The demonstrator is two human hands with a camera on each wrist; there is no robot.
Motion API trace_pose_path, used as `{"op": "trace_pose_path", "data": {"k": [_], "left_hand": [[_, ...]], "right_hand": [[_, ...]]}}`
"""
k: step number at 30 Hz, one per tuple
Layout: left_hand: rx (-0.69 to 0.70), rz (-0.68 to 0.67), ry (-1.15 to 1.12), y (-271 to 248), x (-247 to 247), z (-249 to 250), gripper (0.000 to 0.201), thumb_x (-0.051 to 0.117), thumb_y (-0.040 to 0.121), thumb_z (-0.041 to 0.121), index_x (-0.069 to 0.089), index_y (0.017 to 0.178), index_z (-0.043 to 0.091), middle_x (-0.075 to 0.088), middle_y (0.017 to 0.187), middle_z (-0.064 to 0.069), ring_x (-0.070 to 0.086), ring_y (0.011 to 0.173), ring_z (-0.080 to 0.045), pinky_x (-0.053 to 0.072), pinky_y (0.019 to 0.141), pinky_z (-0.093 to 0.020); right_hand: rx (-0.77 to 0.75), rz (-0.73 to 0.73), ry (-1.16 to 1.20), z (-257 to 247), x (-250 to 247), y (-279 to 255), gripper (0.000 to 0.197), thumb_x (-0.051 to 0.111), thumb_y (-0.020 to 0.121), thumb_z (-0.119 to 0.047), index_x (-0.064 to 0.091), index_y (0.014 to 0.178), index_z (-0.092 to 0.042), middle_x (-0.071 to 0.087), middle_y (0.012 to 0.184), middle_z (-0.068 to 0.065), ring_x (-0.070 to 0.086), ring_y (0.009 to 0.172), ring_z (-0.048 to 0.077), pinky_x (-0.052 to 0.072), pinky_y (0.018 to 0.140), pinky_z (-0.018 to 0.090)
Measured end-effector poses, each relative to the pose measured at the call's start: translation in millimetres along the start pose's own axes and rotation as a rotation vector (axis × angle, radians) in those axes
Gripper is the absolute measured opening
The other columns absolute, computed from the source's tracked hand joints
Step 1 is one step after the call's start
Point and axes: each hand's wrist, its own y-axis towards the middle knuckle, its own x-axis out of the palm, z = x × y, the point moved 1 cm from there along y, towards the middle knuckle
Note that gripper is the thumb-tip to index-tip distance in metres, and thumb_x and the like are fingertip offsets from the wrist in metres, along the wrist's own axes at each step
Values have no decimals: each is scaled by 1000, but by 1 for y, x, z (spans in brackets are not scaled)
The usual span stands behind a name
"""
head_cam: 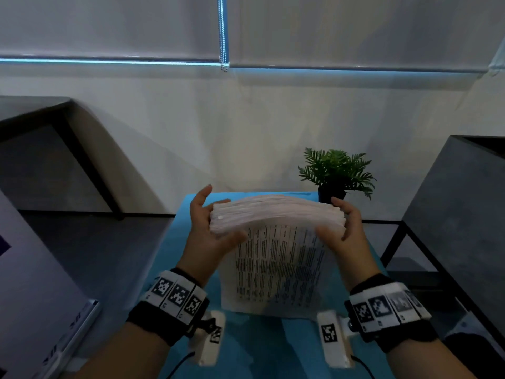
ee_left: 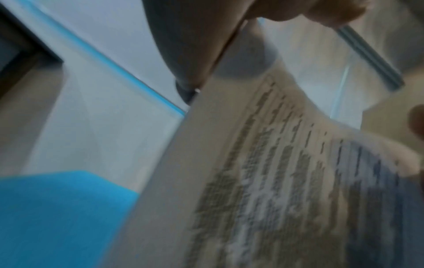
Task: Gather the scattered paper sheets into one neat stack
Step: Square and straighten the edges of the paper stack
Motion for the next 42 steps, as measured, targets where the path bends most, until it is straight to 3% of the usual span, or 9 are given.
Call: {"op": "trace_pose_path", "data": {"k": [3,5,12,23,28,33,36,39,42], "left_hand": [[-145,-151,163,-9,-13,-22,106,88,54,13,29,141,28,58,122,6,61,107,-3,53,93,-30],[-216,-66,167,-14,-10,-31,68,81,68,6,50,128,16,67,114,3,64,107,-10,54,92,-36],[-68,228,96,-22,7,-20,42,67,82,0,52,103,33,64,97,13,61,80,15,48,68,-5],[-84,196,40,-20,12,-19,42,69,80,0,55,108,28,66,102,9,65,87,3,53,72,-13],[-316,93,107,-25,2,-35,33,73,78,8,62,105,23,69,103,4,64,107,-24,51,77,-25],[407,277,802,-19,-10,36,77,75,62,46,42,128,24,47,130,6,42,129,-23,36,106,-46],[606,-11,1217,-14,-1,75,75,64,62,52,45,129,27,49,139,-1,31,140,-26,26,111,-54],[459,-408,944,-13,3,76,40,56,75,49,69,98,19,73,101,-1,65,102,-14,51,85,-40],[213,-327,640,-16,1,63,50,64,70,51,70,73,1,70,69,-6,59,64,-7,48,61,-33]], "right_hand": [[118,-95,-37,26,-10,-8,77,88,52,-11,49,118,-19,66,104,-4,66,97,13,56,70,21],[156,-37,-27,36,-5,-11,44,78,65,4,60,101,-13,73,87,-4,66,95,26,58,69,22],[22,103,14,28,13,-21,40,69,75,7,60,101,-21,67,98,2,64,89,13,57,75,27],[45,75,94,29,9,-20,39,67,73,13,62,103,-12,69,92,1,69,77,3,56,64,17],[177,45,-4,51,7,-26,29,67,74,12,66,83,-16,73,74,-2,65,85,28,56,60,20],[-138,-33,-259,19,14,-31,30,63,80,3,67,67,-24,67,68,-2,58,70,10,52,62,29],[-500,-215,-728,-22,17,-34,12,58,78,-16,57,78,-28,59,65,-11,57,66,6,43,59,27],[-621,-301,-871,-58,26,-33,19,61,75,-12,59,84,-28,65,74,-7,63,72,16,50,62,33],[-568,-259,-987,-69,25,-29,15,71,74,-24,63,87,-26,66,79,-8,61,76,14,51,69,37]]}}
